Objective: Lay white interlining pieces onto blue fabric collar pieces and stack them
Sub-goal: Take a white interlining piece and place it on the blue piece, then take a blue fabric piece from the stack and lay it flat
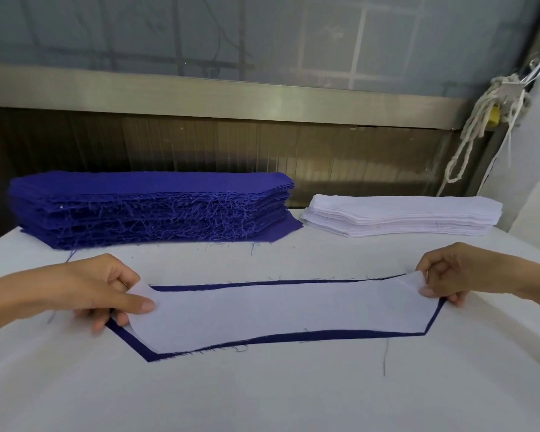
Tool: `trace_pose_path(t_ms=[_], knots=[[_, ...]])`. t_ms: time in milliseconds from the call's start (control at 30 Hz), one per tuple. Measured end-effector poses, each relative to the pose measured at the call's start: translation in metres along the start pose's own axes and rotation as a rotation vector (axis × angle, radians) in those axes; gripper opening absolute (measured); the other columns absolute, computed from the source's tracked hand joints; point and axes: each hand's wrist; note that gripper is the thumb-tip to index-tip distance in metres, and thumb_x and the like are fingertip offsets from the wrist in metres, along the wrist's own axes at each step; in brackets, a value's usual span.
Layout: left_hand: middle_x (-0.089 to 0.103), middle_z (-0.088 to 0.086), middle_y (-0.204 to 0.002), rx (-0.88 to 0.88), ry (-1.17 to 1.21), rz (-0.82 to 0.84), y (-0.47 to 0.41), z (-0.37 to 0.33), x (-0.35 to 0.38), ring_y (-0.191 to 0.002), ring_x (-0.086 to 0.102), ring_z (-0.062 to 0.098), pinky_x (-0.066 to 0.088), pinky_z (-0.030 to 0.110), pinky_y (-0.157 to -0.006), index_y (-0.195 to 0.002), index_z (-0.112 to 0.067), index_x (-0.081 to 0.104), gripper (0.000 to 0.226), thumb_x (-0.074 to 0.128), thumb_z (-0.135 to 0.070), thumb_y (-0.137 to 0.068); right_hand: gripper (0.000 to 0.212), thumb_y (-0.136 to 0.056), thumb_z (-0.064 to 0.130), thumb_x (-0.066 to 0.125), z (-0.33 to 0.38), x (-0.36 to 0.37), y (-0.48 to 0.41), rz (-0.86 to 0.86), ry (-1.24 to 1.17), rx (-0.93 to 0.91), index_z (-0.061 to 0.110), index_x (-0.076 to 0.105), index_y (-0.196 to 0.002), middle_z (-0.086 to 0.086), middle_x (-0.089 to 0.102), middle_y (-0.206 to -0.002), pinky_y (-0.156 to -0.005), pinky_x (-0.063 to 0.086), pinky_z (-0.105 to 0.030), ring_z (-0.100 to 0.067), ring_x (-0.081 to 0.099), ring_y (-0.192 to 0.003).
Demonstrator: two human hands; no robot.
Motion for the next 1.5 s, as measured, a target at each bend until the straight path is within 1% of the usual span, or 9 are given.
trace_pose_path(t_ms=[67, 300, 500, 700, 933, 1133, 1233, 1367, 1500], knots=[[0.075, 0.011, -0.075, 0.0, -0.005, -0.003, 0.001, -0.002, 0.0, -0.047, 0.06, 0.013, 0.03, 0.017, -0.043, -0.098, 0.007, 0.061, 0.095, 0.085, -0.07, -0.048, 0.025, -0.079, 0.018, 0.085, 0.0, 0.0, -0.001, -0.001, 0.019, -0.007, 0.006, 0.071, -0.096, -0.016, 0.074, -0.082, -0.058, 0.054, -0.025, -0.019, 0.062, -0.062], [0.07, 0.009, -0.061, 0.052, -0.058, -0.076, 0.006, -0.001, -0.002, -0.043, 0.056, 0.016, 0.04, 0.016, -0.046, -0.049, -0.022, 0.05, 0.057, 0.084, -0.068, -0.05, 0.05, -0.063, 0.04, 0.093, -0.009, -0.002, -0.004, -0.011, 0.047, -0.055, 0.014, 0.067, -0.097, -0.013, 0.07, -0.075, -0.056, 0.053, -0.027, -0.02, 0.058, -0.058], [0.069, 0.005, -0.06, 0.087, -0.078, -0.1, 0.007, 0.005, -0.011, -0.045, 0.057, 0.013, 0.047, 0.016, -0.054, -0.057, -0.025, 0.065, 0.055, 0.083, -0.076, -0.046, 0.047, -0.071, 0.052, 0.089, -0.024, -0.005, -0.009, 0.002, 0.094, -0.097, 0.023, 0.058, -0.091, -0.009, 0.062, -0.068, -0.051, 0.047, -0.024, -0.019, 0.048, -0.054], [0.072, 0.005, -0.066, 0.065, -0.082, -0.065, 0.007, 0.012, -0.017, -0.049, 0.06, 0.013, 0.048, 0.019, -0.056, -0.066, -0.024, 0.07, 0.055, 0.083, -0.075, -0.049, 0.06, -0.075, 0.06, 0.082, -0.026, -0.008, -0.009, 0.027, 0.174, -0.111, 0.031, 0.063, -0.123, -0.008, 0.058, -0.069, -0.054, 0.046, -0.02, -0.016, 0.049, -0.055], [0.073, 0.002, -0.068, 0.004, -0.137, -0.037, 0.005, 0.015, -0.021, -0.051, 0.062, 0.01, 0.041, 0.021, -0.052, -0.069, -0.03, 0.07, 0.057, 0.08, -0.082, -0.047, 0.063, -0.072, 0.062, 0.083, -0.016, -0.011, -0.001, 0.038, 0.172, -0.113, 0.035, 0.064, -0.126, -0.006, 0.058, -0.071, -0.05, 0.043, -0.018, -0.012, 0.045, -0.056], [0.075, 0.003, -0.074, -0.076, -0.14, 0.002, 0.017, 0.012, -0.033, -0.054, 0.063, 0.011, 0.036, 0.018, -0.047, -0.07, -0.027, 0.073, 0.045, 0.086, -0.067, -0.055, 0.067, -0.072, 0.064, 0.082, -0.017, -0.013, 0.004, 0.053, 0.196, -0.08, 0.036, 0.062, -0.13, -0.005, 0.059, -0.074, -0.051, 0.041, -0.019, -0.01, 0.047, -0.058], [0.074, -0.002, -0.069, -0.104, -0.115, -0.243, 0.024, 0.011, -0.049, -0.048, 0.059, 0.008, 0.034, 0.02, -0.045, -0.072, -0.022, 0.074, 0.038, 0.08, -0.059, -0.065, 0.061, -0.07, 0.068, 0.076, -0.009, -0.016, 0.001, -0.058, 0.176, -0.09, 0.04, 0.067, -0.123, -0.007, 0.063, -0.081, -0.05, 0.041, -0.019, -0.009, 0.05, -0.058], [0.068, -0.002, -0.056, 0.109, 0.078, -0.893, 0.023, 0.011, -0.074, -0.048, 0.059, 0.013, 0.043, 0.025, -0.056, -0.072, -0.016, 0.07, 0.028, 0.074, -0.041, -0.085, 0.012, -0.082, 0.035, 0.073, 0.034, -0.01, -0.016, -0.292, 0.025, -0.157, 0.041, 0.075, -0.092, -0.001, 0.064, -0.073, -0.041, 0.035, -0.019, -0.01, 0.044, -0.046], [0.064, -0.011, -0.078, 0.255, -0.09, -1.124, 0.02, -0.004, -0.081, -0.074, 0.06, 0.011, 0.049, 0.035, -0.069, -0.086, -0.027, 0.065, 0.016, 0.065, -0.043, -0.091, 0.019, -0.095, 0.021, 0.064, 0.093, 0.006, -0.04, -0.397, 0.041, -0.277, 0.031, 0.078, -0.085, 0.004, 0.067, -0.069, -0.042, 0.036, -0.015, -0.015, 0.048, -0.057]])
Point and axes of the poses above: each hand's wrist, its own y-axis away from the middle knuckle, its own x-axis out of the palm, z = x × y
